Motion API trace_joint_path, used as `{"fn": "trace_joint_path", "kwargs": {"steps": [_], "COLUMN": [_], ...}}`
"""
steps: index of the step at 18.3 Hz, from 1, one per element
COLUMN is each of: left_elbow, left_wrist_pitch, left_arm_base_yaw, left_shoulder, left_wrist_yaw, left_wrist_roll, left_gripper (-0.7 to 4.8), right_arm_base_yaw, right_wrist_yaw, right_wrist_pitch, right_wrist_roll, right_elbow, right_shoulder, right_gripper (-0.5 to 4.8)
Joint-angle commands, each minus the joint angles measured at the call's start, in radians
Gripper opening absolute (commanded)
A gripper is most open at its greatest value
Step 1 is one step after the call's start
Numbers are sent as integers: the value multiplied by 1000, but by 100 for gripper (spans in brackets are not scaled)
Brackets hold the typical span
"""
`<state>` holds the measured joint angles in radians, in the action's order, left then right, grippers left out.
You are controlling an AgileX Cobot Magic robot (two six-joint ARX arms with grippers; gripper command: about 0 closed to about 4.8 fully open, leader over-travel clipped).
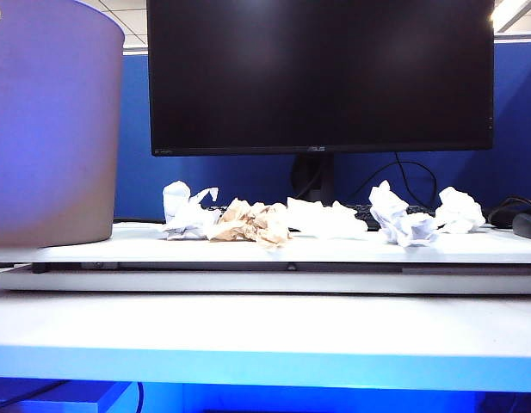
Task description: Pick up all paper balls from the table and place them in the pink trash can.
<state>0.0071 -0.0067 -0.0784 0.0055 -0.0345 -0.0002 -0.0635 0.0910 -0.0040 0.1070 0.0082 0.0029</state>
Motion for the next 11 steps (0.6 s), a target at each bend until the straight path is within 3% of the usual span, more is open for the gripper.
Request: {"fn": "trace_joint_path", "kwargs": {"steps": [1,5,7,8,9,11], "left_elbow": [0,0,0,0,1,3], "left_wrist_pitch": [28,27,57,133,198,355], "left_arm_base_yaw": [0,0,0,0,0,0], "left_shoulder": [-2,-2,-2,-2,-2,-2], "left_wrist_yaw": [-23,-38,-84,-163,-214,-254], "left_wrist_roll": [-137,-402,-620,-731,-769,-909], "left_gripper": [-4,-3,-3,-3,-3,-3], "right_arm_base_yaw": [1,1,1,1,1,1], "right_wrist_yaw": [22,102,185,214,226,226], "right_wrist_pitch": [23,24,27,34,38,38], "right_wrist_roll": [-3,-2,50,127,172,208], "right_elbow": [-5,-5,-5,-5,-5,-5], "right_shoulder": [-2,-2,-2,-2,-2,-2], "right_gripper": [-4,-4,-4,-4,-4,-4]}}
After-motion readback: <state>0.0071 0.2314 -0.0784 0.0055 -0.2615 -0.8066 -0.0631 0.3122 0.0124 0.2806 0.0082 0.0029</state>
